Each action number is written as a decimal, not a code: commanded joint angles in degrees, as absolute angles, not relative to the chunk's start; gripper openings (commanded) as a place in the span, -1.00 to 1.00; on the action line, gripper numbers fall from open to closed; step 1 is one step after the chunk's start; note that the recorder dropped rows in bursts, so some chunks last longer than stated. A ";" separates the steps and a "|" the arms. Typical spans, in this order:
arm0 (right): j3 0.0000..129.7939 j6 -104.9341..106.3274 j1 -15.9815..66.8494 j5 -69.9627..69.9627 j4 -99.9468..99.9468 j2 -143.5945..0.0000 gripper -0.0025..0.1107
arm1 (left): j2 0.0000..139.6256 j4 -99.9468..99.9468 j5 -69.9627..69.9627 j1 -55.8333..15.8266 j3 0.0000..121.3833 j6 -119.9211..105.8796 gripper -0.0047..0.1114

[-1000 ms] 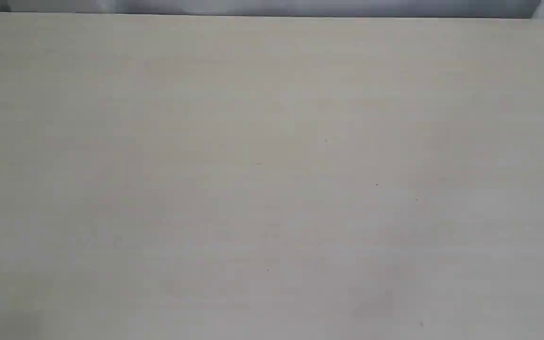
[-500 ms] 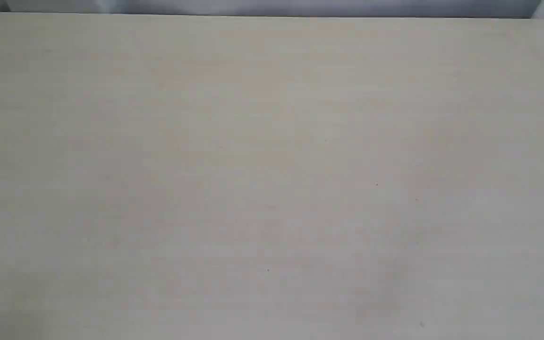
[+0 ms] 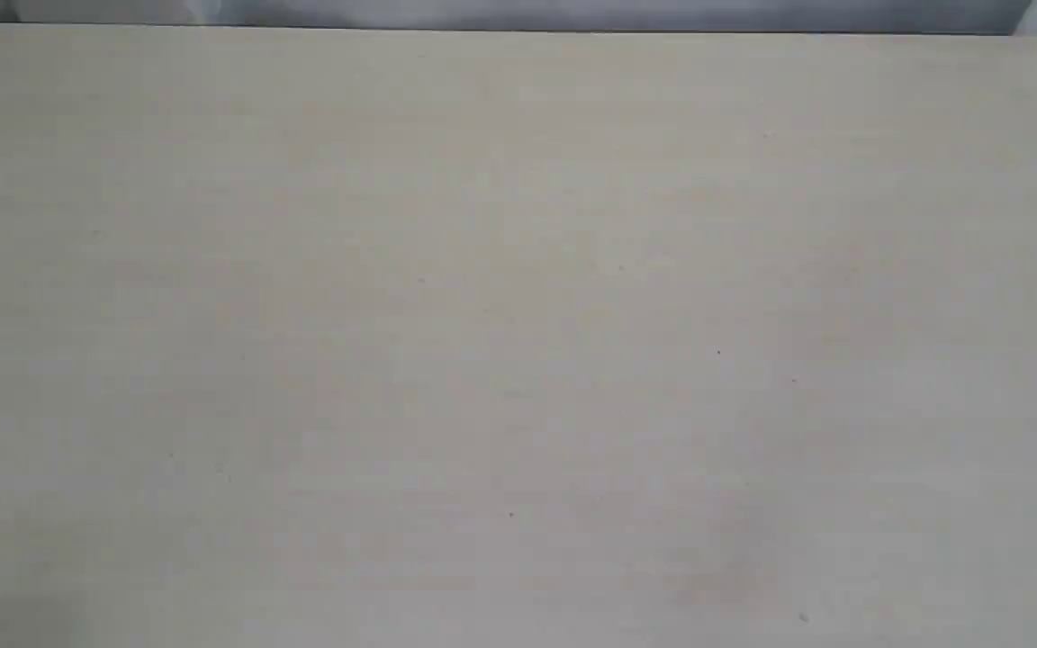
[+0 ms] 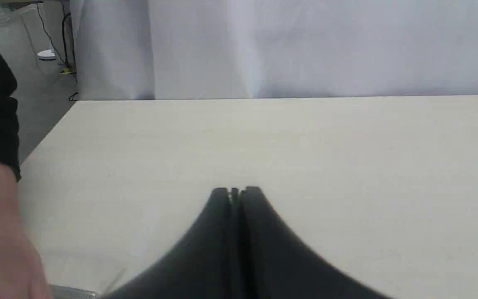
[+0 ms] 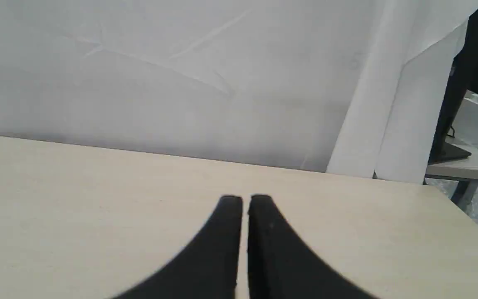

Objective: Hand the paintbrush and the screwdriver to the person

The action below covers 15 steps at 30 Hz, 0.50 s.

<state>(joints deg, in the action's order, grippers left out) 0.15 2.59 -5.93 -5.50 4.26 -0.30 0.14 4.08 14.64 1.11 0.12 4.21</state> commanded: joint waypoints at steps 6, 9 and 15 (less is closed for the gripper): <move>0.00 -2.77 -5.81 -5.92 6.91 0.00 -0.88 | 0.00 3.99 14.25 0.64 0.00 4.32 -0.92; 0.00 -2.79 -5.81 -6.07 6.91 0.00 -0.88 | 0.00 3.99 14.25 0.64 0.00 4.32 -0.92; 0.00 -1.30 -5.81 -10.49 6.91 0.00 -0.88 | 0.00 3.99 14.25 0.64 0.00 4.32 -0.92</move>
